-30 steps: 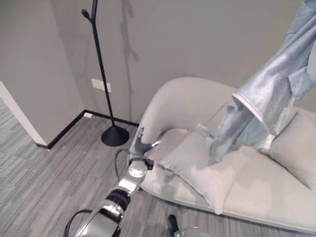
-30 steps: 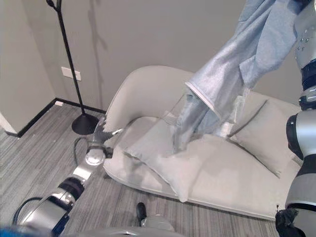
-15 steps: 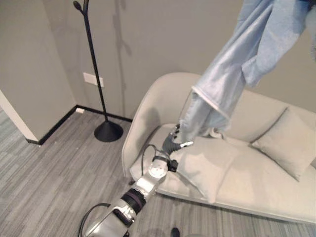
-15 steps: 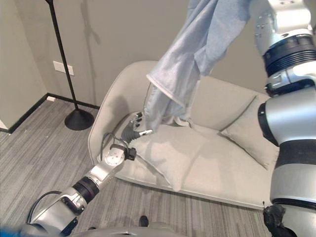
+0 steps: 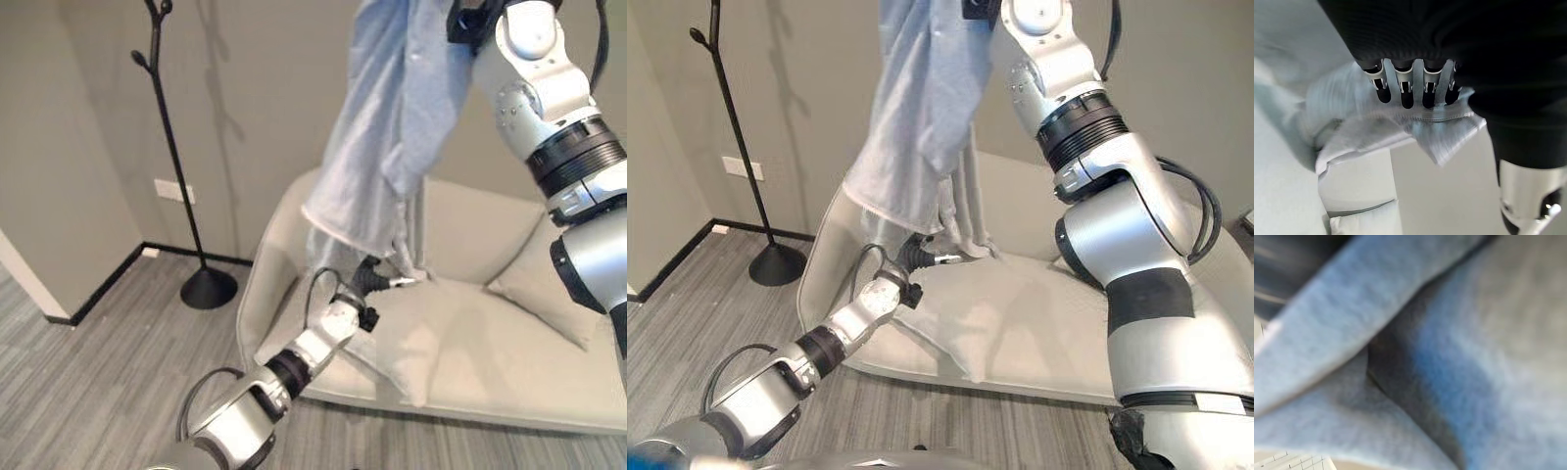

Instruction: Hang the clothes on the sofa on the clothes rack.

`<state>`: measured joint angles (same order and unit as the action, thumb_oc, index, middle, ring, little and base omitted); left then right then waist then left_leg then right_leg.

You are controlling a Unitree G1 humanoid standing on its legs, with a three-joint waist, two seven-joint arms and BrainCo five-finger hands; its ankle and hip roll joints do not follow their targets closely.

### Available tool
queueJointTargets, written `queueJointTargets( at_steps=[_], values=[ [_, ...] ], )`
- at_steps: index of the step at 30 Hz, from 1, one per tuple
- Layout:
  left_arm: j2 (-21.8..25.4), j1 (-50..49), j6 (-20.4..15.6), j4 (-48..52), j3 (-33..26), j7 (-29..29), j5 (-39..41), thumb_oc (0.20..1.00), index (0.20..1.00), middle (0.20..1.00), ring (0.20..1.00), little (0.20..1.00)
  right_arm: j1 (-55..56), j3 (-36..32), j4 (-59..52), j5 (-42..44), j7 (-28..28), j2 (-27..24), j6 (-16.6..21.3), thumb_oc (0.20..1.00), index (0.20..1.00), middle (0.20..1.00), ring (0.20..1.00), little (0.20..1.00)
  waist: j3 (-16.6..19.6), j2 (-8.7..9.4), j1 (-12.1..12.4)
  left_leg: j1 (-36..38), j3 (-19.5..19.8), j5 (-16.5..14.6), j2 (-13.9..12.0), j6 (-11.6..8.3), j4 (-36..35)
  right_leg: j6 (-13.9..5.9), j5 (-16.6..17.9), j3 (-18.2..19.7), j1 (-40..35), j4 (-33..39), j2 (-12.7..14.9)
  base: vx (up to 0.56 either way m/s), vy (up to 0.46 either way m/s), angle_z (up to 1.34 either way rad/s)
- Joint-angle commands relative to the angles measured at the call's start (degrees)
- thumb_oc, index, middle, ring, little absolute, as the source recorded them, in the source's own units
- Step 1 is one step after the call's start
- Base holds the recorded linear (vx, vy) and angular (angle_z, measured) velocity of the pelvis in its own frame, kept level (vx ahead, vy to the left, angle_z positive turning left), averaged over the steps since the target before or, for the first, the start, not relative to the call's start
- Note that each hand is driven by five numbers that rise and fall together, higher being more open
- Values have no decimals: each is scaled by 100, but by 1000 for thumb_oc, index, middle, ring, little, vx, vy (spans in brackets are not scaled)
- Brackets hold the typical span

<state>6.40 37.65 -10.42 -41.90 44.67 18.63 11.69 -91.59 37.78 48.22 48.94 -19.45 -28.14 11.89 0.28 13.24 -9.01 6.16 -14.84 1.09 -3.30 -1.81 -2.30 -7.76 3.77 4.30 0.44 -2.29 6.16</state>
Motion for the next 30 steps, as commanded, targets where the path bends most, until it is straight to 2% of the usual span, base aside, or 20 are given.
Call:
queueJointTargets(
  at_steps=[1,2,6,7,11,17,21,24,30],
  values=[
    [-190,781,-23,-578,-183,621,-918,1000,1000,1000,1000,1000,-747,180,109,-172,-65,-497,414,200,200,200,200,200,51,-141,13,3,276,-473,263,77,-270,-122,-49,165,20,-700,-258,18,11,-10],
    [-1,815,1,-564,-254,877,-1135,1000,1000,1000,1000,1000,-818,242,65,-155,-95,-565,487,200,200,200,200,200,56,-151,1,26,270,-483,260,74,-270,-125,-52,173,30,-716,-261,18,11,-9],
    [182,756,-14,-477,-330,1041,-1248,1000,1000,1000,1000,1000,-880,288,65,-137,-103,-649,526,200,200,200,200,200,55,-141,13,39,274,-487,259,71,-270,-125,-66,154,16,-714,-258,11,4,-4],
    [297,733,29,-632,-336,1235,-1495,1000,1000,1000,1000,1000,-1026,371,137,-124,-128,-732,578,200,200,200,200,200,69,-107,29,61,281,-495,263,74,-270,-135,-50,132,-7,-704,-247,0,0,0],
    [320,765,57,-857,-244,1257,-1685,1000,1000,1000,1000,1000,-1253,543,177,-133,-145,-761,621,200,200,200,200,200,73,-84,0,74,292,-492,267,76,-270,-136,-17,123,-15,-716,-234,8,-2,1],
    [532,431,28,-650,-219,1188,-1772,1000,1000,1000,1000,1000,-1598,712,269,-145,-267,-1089,644,200,200,200,200,200,53,-84,42,92,312,-510,262,88,-270,-140,-52,111,-10,-733,-244,0,0,0],
    [1004,-54,-77,128,-353,1141,-1914,1000,1000,1000,1000,1000,-1800,775,502,-207,-357,-1420,591,200,200,200,200,200,54,-52,213,101,377,-527,264,98,-270,-146,-80,28,-68,-696,-228,35,3,2],
    [1505,-585,-207,1040,-740,1144,-1933,1000,1000,1000,1000,1000,-2038,945,880,-424,-409,-1705,423,200,200,200,200,200,18,-15,428,51,465,-461,274,104,-270,-139,-22,-66,-73,-660,-200,12,-1,14],
    [1997,-1084,-324,1825,-1228,1245,-2055,1000,1000,1000,1000,1000,-2203,1132,1276,-665,-415,-1872,272,200,200,200,200,200,3,-2,619,38,607,-490,297,116,-270,-147,-77,-193,-159,-619,-167,7,-1,18]
  ],
)
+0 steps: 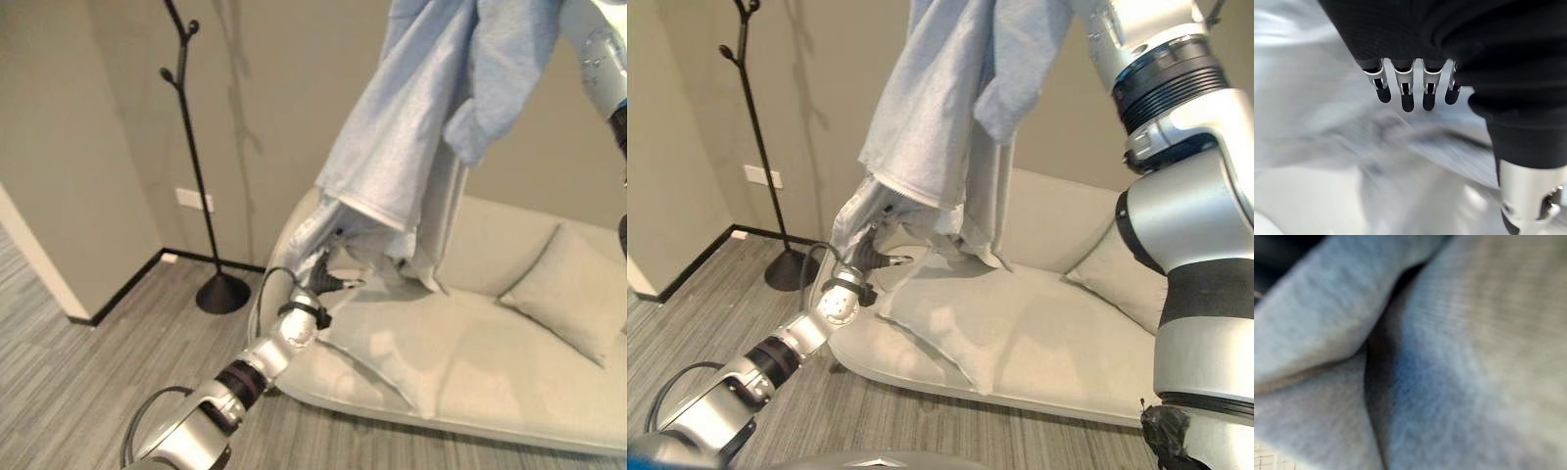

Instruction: Hang the clothes on the sofa on the clothes rack.

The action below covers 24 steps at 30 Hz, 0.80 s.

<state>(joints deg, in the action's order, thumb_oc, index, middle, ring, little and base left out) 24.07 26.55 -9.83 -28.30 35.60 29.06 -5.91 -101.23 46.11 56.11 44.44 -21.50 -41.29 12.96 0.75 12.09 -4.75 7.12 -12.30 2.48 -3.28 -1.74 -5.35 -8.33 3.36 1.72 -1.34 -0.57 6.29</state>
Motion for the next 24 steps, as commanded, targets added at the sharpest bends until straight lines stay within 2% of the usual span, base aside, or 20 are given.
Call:
queueJointTargets(
  at_steps=[1,5,10,15,17,22,23,24],
  values=[
    [368,-117,-414,670,-467,232,-314,1000,1000,1000,1000,1000,-1280,316,566,-260,-225,-584,136,200,200,200,200,200,-54,112,248,-87,365,-571,299,111,35,-77,-7,27,18,-769,-173,39,7,19],
    [745,-754,-522,1264,-1019,321,-419,1000,1000,1000,1000,1000,-1344,391,767,-433,-228,-732,39,200,200,200,200,200,-73,86,449,-108,453,-561,307,118,35,-74,-58,-100,-47,-690,-152,12,2,15],
    [715,-911,-513,1175,-1167,398,-405,1000,1000,1000,1000,1000,-1341,386,849,-477,-215,-713,-2,200,200,200,200,200,-55,89,492,-85,526,-609,327,125,36,-82,-125,-157,-116,-684,-134,16,0,14],
    [417,-572,-453,503,-870,364,-296,1000,1000,1000,1000,1000,-1398,387,775,-454,-229,-456,39,200,200,200,200,200,-20,115,461,-92,561,-593,339,124,35,-70,-113,-182,-116,-745,-116,-2,-1,7],
    [77,-82,-427,44,-508,262,-26,1000,1000,1000,1000,1000,-1439,329,730,-403,-277,-155,82,200,200,200,200,200,2,146,398,-84,577,-582,339,118,35,-62,-111,-167,-103,-783,-123,0,0,0],
    [-300,464,-433,-437,-83,133,220,1000,1000,1000,1000,1000,-1459,268,710,-362,-343,192,125,200,200,200,200,200,17,196,322,-71,576,-578,329,120,35,-53,-93,-136,-71,-844,-141,0,0,0],
    [-724,940,-346,-1046,284,19,400,1000,1000,1000,1000,1000,-1417,196,627,-287,-352,499,165,200,200,200,200,200,57,233,195,-50,553,-583,317,119,35,-55,-69,-88,-32,-913,-156,0,0,0],
    [-876,1114,-330,-1254,386,-33,478,1000,1000,1000,1000,1000,-1402,197,587,-247,-340,608,181,200,200,200,200,200,69,242,141,-40,539,-585,311,116,35,-52,-65,-74,-19,-937,-160,0,0,0]
  ],
)
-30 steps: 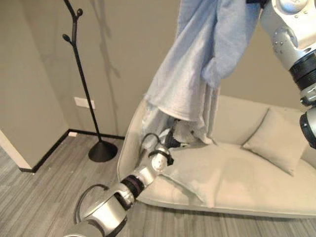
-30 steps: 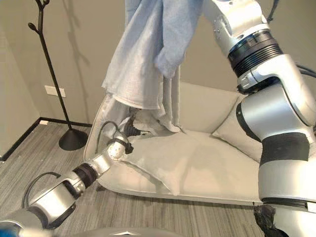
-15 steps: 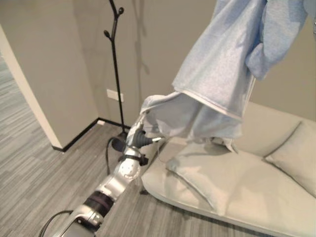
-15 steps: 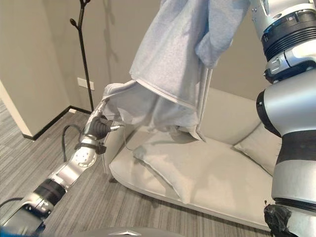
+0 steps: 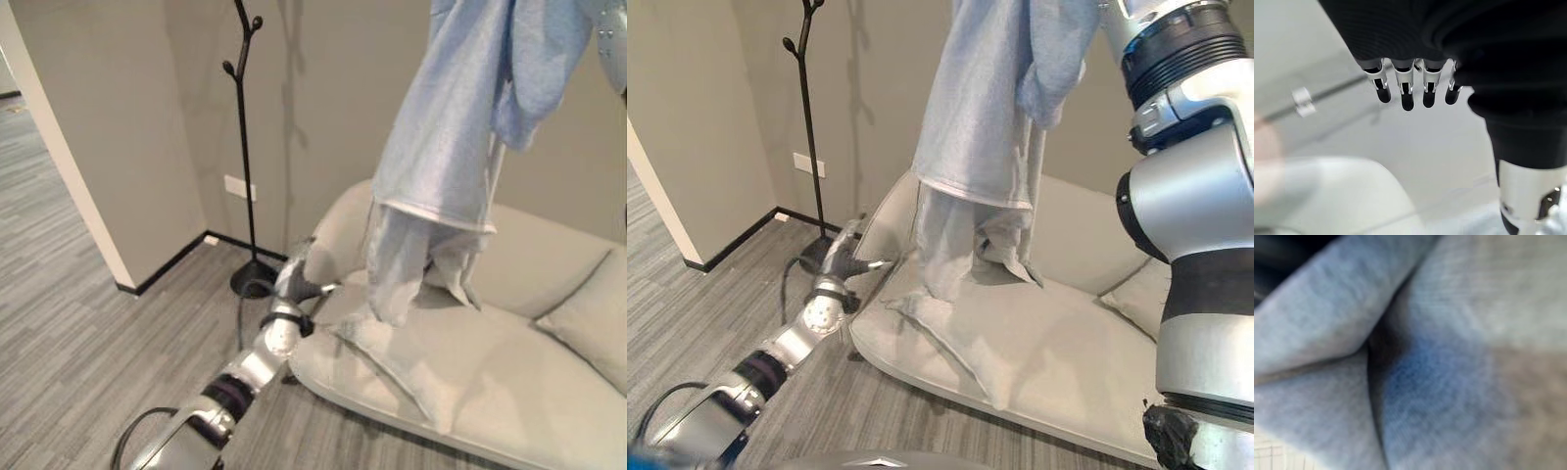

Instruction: Hang the clothes on the sofa on the clothes rack.

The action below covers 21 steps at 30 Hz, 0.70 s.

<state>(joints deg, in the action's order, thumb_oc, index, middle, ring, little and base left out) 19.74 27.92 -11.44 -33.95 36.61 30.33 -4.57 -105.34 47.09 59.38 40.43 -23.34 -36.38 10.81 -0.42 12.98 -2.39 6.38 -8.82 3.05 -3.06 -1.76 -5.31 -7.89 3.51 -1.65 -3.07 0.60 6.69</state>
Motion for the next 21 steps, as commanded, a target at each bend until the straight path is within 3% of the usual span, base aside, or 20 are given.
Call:
queueJointTargets(
  at_steps=[1,9,18,19,20,21],
  values=[
    [-612,1179,-163,-948,400,-193,399,1000,1000,1000,1000,1000,-979,74,209,208,-150,249,423,200,200,200,200,200,198,152,-155,39,174,-643,283,112,31,-97,-72,285,168,-1080,-207,0,0,0],
    [-1491,2174,69,-2225,698,-304,559,1000,1000,1000,1000,1000,-875,61,-105,435,-47,859,543,200,200,200,200,200,297,49,-587,115,6,-661,241,81,31,-60,-84,489,248,-1165,-256,-3,0,-17],
    [-1787,2555,208,-2998,455,-404,1030,1000,1000,1000,1000,1000,-805,145,-664,799,75,699,681,200,200,200,200,200,366,-162,-1071,193,-233,-672,207,36,31,-42,-124,716,329,-1195,-313,8,-1,-19],
    [-1810,2556,177,-2996,418,-431,1169,953,953,953,953,953,-798,157,-675,833,90,699,678,200,200,200,200,200,370,-187,-1115,199,-260,-674,204,33,31,-40,-122,751,335,-1191,-321,5,-5,-25],
    [-1838,2550,156,-2980,391,-448,1258,476,476,476,476,476,-781,166,-663,845,108,712,671,200,200,200,200,200,379,-210,-1147,212,-282,-679,197,29,31,-34,-127,772,338,-1185,-332,6,-11,-18],
    [-1870,2533,151,-2989,396,-501,1337,200,200,200,200,200,-776,156,-575,877,106,745,637,200,200,200,200,200,397,-233,-1188,223,-324,-683,196,22,31,-30,-118,806,324,-1147,-347,8,-16,-14]
  ],
)
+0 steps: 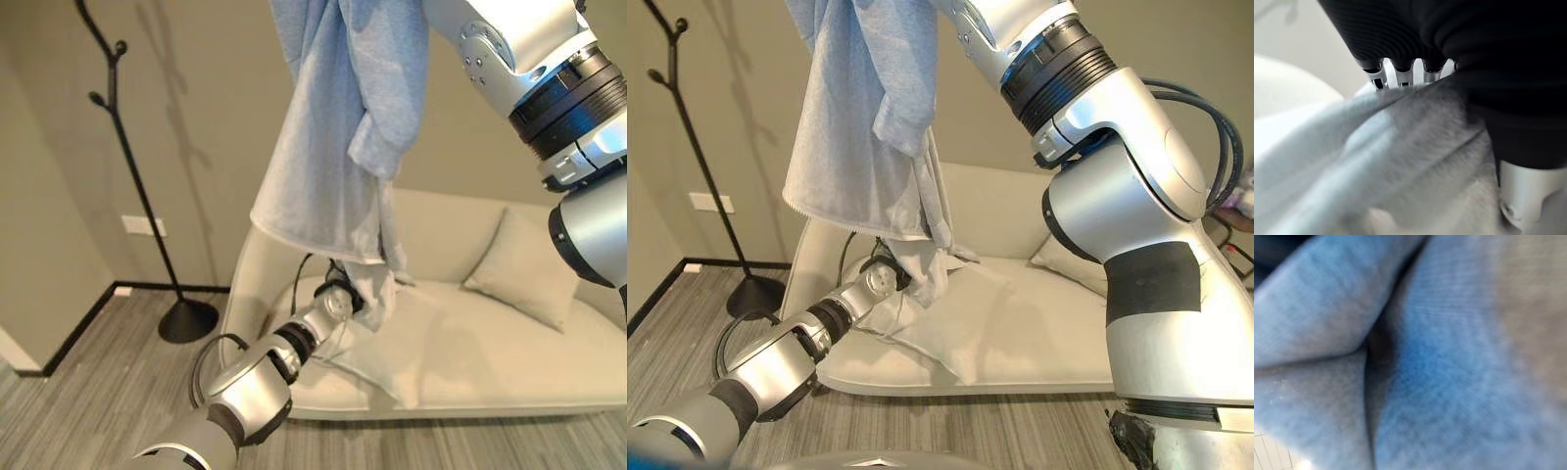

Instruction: Hang the clothes on the sofa on the clothes rack.

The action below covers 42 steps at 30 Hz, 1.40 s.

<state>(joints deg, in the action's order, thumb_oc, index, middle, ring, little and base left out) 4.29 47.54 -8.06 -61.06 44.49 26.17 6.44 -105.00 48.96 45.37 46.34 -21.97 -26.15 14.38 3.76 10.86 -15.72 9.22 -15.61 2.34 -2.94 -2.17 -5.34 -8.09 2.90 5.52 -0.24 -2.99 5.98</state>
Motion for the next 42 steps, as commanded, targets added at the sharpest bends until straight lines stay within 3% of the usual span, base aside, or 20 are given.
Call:
queueJointTargets(
  at_steps=[1,6,14,19,20,22,23,24,25,26,27,29,31,34,38,40,42],
  values=[
    [-335,589,-171,-293,-399,-81,259,200,200,200,200,200,-814,-30,894,288,-25,-244,255,200,200,200,200,200,-8,-28,134,-55,346,-614,177,59,34,1,-72,99,38,-777,-285,11,-25,-14],
    [-305,573,-208,-279,-515,-63,481,200,200,200,200,200,-896,-27,1251,273,-20,-230,134,200,200,200,200,200,12,-52,153,-62,363,-597,170,33,34,28,-107,81,-10,-689,-306,-1,-27,-8],
    [1,558,-397,124,-1015,212,1059,200,200,200,200,200,-1114,192,1546,116,-45,-723,-33,200,200,200,200,200,24,-32,310,-125,478,-541,148,-18,34,74,-217,-92,-94,-567,-326,-15,-33,5],
    [544,624,-575,1045,-1494,747,946,200,200,200,200,200,-1066,322,1200,-86,-93,-1304,34,200,200,200,200,200,9,-50,461,-177,576,-486,125,-43,34,95,-291,-220,-143,-515,-327,-31,-40,16],
    [936,555,-652,1661,-1790,1025,721,200,200,200,200,200,-962,308,874,-150,-114,-1602,139,200,200,200,200,200,-10,-72,556,-207,623,-459,118,-56,34,111,-326,-268,-160,-491,-336,-38,-39,21],
    [1147,439,-649,2081,-1948,1180,553,200,200,200,200,200,-878,237,667,-187,-143,-1758,189,200,200,200,200,200,-12,-75,593,-218,642,-449,111,-63,34,120,-346,-296,-174,-477,-337,-35,-38,10],
    [1554,136,-655,2905,-2380,1471,105,200,200,200,200,200,-650,112,101,-303,-166,-2165,343,200,200,200,200,200,-34,-100,708,-241,683,-428,99,-72,34,148,-390,-350,-194,-443,-343,-21,-22,8],
    [1561,94,-622,2962,-2389,1475,82,200,200,200,200,200,-614,88,65,-317,-181,-2172,334,200,200,200,200,200,-27,-95,701,-237,685,-428,98,-73,34,149,-391,-353,-198,-443,-344,-80,-60,14],
    [1990,-281,-559,3738,-2889,1798,-521,200,200,200,200,200,-246,-141,-700,-535,-172,-2588,515,200,200,200,200,200,-63,-120,834,-319,714,-340,85,-74,34,175,-372,-401,-174,-391,-362,-30,-36,15],
    [1995,-320,-535,3778,-2893,1797,-536,200,200,200,200,200,-197,-173,-737,-552,-187,-2593,503,200,200,200,200,200,-43,-114,824,-295,725,-390,87,-77,34,169,-414,-401,-202,-389,-360,-81,-64,21],
    [2318,-659,-474,4504,-3361,2049,-1214,200,200,200,200,200,229,-476,-1507,-749,-167,-2969,713,200,200,200,200,200,-99,-157,939,-366,755,-316,83,-78,34,195,-404,-451,-189,-344,-372,8,-22,18],
    [2481,-887,-411,4895,-3567,2100,-1551,200,200,200,200,200,550,-714,-1935,-892,-193,-3163,784,200,200,200,200,200,-82,-150,969,-361,791,-359,87,-83,34,198,-456,-477,-229,-305,-372,-24,-29,9],
    [2970,-1590,-295,6052,-4409,2201,-2482,200,200,200,200,200,1539,-1378,-3063,-1394,-158,-3919,967,200,200,200,200,200,-167,-217,1161,-487,868,-271,105,-72,34,220,-443,-582,-246,-110,-380,-51,-24,21],
    [3290,-1988,-233,6555,-4905,2280,-2913,200,200,200,200,200,2258,-1897,-3430,-1579,-132,-4234,1025,200,200,200,200,200,-228,-233,1293,-550,953,-251,128,-58,34,208,-440,-649,-267,32,-387,-43,-20,21],
    [4038,-2819,-26,7150,-5924,2394,-3560,200,200,200,200,200,4387,-3554,-4267,-1926,-41,-4591,1049,200,200,200,200,200,-344,-251,1444,-734,1105,-224,142,-95,61,161,-313,-814,-318,397,-372,-90,14,34],
    [4315,-3059,82,7109,-6336,2563,-3601,200,200,200,200,200,5242,-4149,-4489,-2014,18,-4620,1041,200,200,200,200,200,-389,-257,1484,-754,1062,-291,18,-142,185,130,-269,-972,-290,399,-309,-80,64,50],
    [4442,-3223,90,7022,-6501,2612,-3537,200,200,200,200,200,6336,-4931,-4960,-2139,123,-4485,1016,200,200,200,200,200,-438,-144,1395,-767,977,-405,-284,-240,453,107,-213,-1163,-228,362,-178,-119,113,47]
  ],
)
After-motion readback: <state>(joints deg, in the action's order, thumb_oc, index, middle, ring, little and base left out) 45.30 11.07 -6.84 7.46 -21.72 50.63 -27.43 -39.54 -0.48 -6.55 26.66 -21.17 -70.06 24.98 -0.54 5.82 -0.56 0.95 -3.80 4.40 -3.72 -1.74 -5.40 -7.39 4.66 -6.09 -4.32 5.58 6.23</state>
